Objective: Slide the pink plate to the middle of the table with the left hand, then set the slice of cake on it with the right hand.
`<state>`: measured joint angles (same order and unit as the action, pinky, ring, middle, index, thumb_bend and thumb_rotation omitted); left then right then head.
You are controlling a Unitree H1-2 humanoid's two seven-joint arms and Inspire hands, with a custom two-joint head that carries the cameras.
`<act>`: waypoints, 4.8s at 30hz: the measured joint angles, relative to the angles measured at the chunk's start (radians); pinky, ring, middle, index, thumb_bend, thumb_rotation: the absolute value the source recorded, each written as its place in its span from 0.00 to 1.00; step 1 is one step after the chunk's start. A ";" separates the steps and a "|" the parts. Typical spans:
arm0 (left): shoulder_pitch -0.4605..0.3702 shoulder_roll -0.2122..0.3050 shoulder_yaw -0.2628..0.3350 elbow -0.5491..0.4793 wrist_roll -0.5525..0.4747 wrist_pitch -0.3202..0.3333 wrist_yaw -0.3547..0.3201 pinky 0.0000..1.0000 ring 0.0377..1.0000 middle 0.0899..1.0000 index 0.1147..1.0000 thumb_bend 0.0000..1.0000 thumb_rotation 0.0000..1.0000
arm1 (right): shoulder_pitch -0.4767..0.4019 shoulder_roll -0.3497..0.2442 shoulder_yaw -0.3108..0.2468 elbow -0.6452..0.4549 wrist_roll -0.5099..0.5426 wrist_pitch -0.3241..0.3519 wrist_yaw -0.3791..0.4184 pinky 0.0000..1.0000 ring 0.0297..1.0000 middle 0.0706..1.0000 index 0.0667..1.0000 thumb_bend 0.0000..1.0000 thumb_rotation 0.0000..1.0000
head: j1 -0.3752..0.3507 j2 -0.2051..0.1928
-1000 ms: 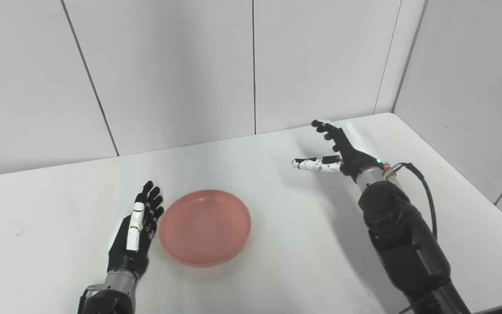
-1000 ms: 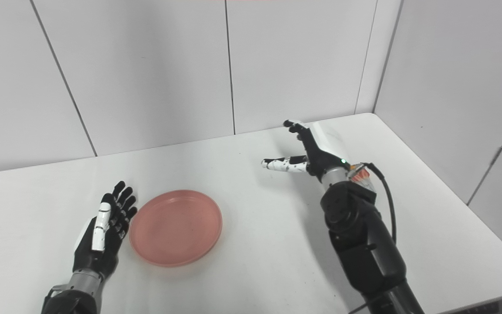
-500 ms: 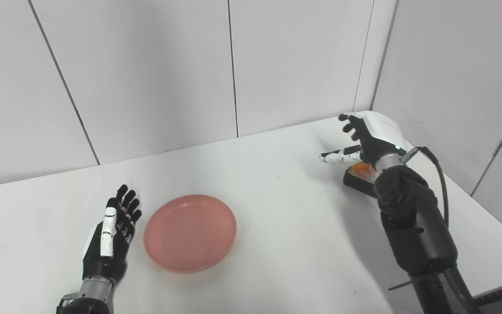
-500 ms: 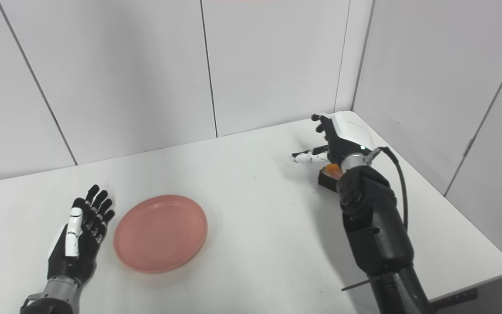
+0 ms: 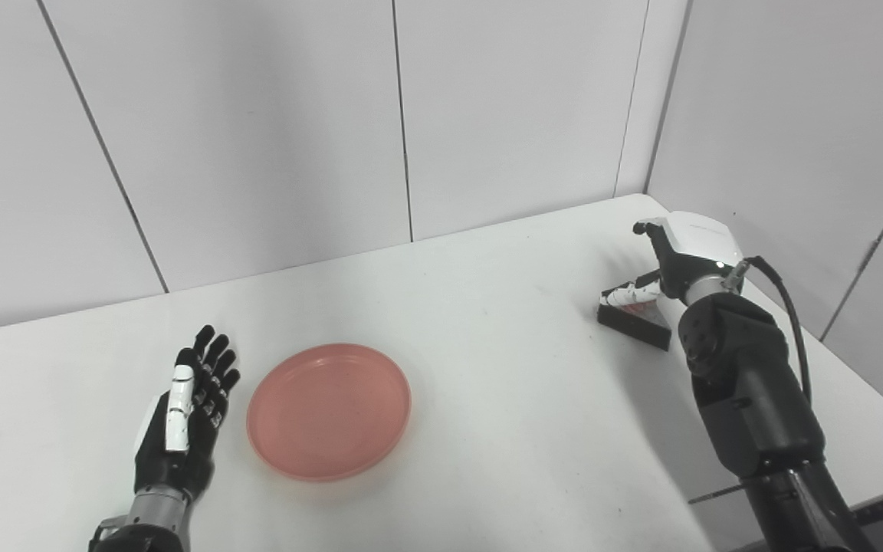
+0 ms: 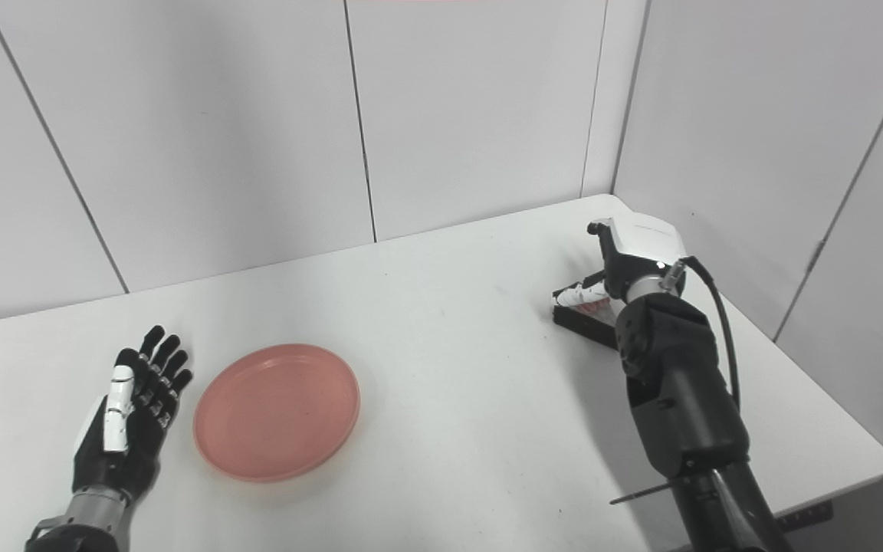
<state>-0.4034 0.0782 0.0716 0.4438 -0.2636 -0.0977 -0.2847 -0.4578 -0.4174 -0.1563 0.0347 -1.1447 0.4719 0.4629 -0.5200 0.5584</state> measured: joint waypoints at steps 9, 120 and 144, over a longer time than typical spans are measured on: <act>0.010 0.003 0.000 -0.016 0.000 0.008 0.000 1.00 1.00 0.99 0.98 0.56 1.00 | 0.000 0.018 -0.037 0.078 0.046 0.000 -0.037 0.83 0.87 0.87 0.81 0.92 0.31 | 0.008 0.005; 0.034 -0.144 -0.109 -0.055 0.241 -0.046 0.235 1.00 1.00 1.00 1.00 0.51 1.00 | -0.114 0.249 0.586 0.277 0.502 -0.361 -0.391 0.74 0.85 0.86 0.85 0.65 0.41 | 0.486 0.067; 0.053 -0.159 -0.106 -0.085 0.244 -0.037 0.239 1.00 1.00 1.00 1.00 0.51 1.00 | 0.082 0.223 0.395 0.052 0.660 -0.385 -0.396 0.92 1.00 1.00 1.00 0.64 0.71 | 0.488 0.069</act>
<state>-0.3503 -0.0812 -0.0349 0.3584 -0.0196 -0.1349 -0.0457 -0.3761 -0.1942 0.2389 0.0871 -0.4844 0.0865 0.0670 -0.0322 0.6274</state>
